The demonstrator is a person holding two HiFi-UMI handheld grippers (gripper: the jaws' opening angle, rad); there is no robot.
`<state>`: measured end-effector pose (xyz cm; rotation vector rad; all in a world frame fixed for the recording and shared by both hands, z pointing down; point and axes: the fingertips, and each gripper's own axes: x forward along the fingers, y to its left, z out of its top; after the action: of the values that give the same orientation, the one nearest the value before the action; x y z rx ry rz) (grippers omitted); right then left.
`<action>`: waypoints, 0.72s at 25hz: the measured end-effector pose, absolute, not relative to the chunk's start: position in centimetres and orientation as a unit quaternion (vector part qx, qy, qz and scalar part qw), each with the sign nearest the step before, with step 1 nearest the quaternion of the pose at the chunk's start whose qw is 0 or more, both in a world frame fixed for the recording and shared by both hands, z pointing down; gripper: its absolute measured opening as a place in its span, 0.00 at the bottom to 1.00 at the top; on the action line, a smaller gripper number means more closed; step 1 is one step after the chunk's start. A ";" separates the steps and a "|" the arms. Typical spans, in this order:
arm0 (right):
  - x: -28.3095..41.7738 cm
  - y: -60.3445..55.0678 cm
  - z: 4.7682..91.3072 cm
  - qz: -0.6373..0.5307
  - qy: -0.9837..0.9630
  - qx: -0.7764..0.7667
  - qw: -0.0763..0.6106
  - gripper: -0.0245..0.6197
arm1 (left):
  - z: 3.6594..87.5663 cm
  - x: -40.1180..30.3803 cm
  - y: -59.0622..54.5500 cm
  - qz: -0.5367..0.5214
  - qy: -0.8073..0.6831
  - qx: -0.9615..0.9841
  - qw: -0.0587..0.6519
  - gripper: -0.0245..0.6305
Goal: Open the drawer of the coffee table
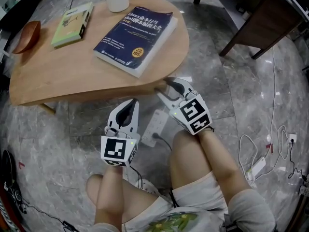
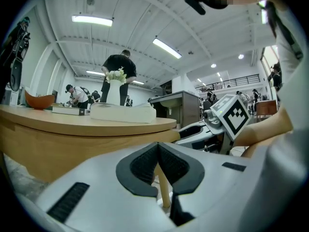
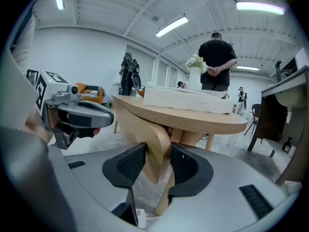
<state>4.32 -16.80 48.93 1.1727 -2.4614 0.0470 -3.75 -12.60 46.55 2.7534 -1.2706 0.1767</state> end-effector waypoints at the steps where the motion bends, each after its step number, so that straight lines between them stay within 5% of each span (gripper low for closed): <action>1: 4.3 -16.8 48.9 0.018 -0.883 0.421 0.205 0.30 | 46.7 -3.9 -12.5 0.060 -0.418 0.905 0.053 0.05; 18: 4.6 -16.7 48.4 0.023 -0.897 0.401 0.183 0.28 | 45.0 -2.8 -11.7 0.069 -0.396 0.914 0.052 0.05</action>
<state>4.62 -16.70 48.38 1.1306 -2.5315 0.0635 -2.77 -11.71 45.03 2.7805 -1.2058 0.2088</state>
